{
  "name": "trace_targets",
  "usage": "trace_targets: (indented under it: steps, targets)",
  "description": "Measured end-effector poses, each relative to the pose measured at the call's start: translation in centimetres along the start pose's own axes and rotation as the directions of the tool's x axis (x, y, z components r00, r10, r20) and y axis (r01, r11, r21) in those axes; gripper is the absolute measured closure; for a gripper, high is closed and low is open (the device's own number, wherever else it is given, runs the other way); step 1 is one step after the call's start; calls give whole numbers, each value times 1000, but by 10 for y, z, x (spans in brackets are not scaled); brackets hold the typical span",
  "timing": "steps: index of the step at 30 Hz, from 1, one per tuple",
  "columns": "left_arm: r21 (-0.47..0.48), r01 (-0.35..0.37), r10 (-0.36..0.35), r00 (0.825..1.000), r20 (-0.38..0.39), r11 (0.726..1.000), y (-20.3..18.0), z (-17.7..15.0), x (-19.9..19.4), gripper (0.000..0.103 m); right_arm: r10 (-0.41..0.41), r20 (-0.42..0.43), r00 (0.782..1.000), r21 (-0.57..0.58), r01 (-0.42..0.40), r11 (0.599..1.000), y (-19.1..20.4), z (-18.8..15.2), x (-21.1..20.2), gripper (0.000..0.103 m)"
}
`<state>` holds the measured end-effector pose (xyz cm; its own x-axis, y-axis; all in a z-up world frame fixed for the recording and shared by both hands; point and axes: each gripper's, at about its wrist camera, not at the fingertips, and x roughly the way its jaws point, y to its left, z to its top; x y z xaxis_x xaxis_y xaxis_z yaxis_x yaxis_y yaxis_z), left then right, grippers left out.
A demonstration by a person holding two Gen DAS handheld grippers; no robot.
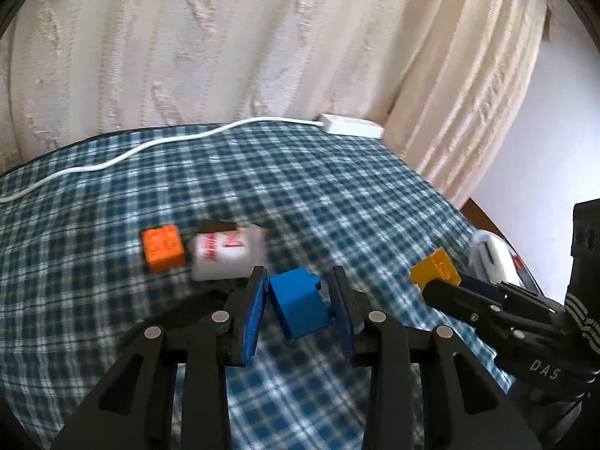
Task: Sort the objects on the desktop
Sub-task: 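Carry the blue block with left tool while right tool carries the yellow block to the bowl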
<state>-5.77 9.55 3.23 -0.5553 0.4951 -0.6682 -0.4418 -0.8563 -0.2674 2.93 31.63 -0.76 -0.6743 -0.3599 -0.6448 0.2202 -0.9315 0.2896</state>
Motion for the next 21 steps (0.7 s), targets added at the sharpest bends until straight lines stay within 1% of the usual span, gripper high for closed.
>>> trace_targets:
  steps: [6,12,15,21]
  targets:
    - [34,45,-45,999,-9,998,-25,-4,-2,66,-28,48,998,45,26,999,-18,-10,-35,67]
    - [73,75,-74,997,-23,995,-52,-11,-2,66,-94,79,992,111,85,990,-48,-27,-64,67]
    - [91,87,-84,996,-30,992,-65,-13,-3,66,-141,95,985,153,125,980,-68,-35,-82,67]
    - [133,118,-114,993,-43,984,-96,-15,-2,66,-234,128,964,219,203,954,-103,-48,-119,67]
